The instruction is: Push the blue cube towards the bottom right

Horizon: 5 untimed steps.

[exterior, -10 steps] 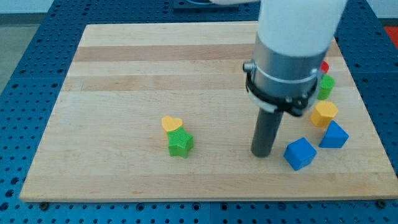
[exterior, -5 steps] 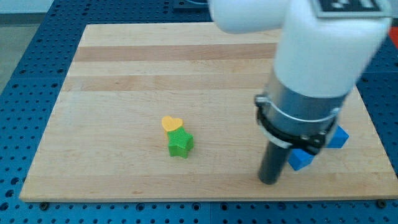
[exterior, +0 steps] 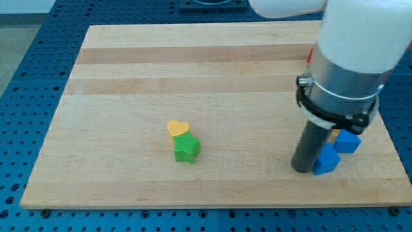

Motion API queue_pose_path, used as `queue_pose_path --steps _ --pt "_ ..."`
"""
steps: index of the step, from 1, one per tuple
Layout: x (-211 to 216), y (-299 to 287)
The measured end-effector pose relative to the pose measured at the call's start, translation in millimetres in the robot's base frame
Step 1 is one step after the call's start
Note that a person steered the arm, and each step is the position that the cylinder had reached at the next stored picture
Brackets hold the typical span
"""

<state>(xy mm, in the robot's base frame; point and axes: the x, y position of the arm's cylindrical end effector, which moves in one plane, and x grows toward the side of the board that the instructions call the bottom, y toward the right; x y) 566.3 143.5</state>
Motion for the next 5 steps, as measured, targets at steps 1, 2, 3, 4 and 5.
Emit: queue_pose_path --steps 1,2,3,4,5 --pt "0.1 19.5" --pt "0.7 19.7" --pt "1.3 31.4" --pt "1.4 37.6" --pt "1.4 37.6"
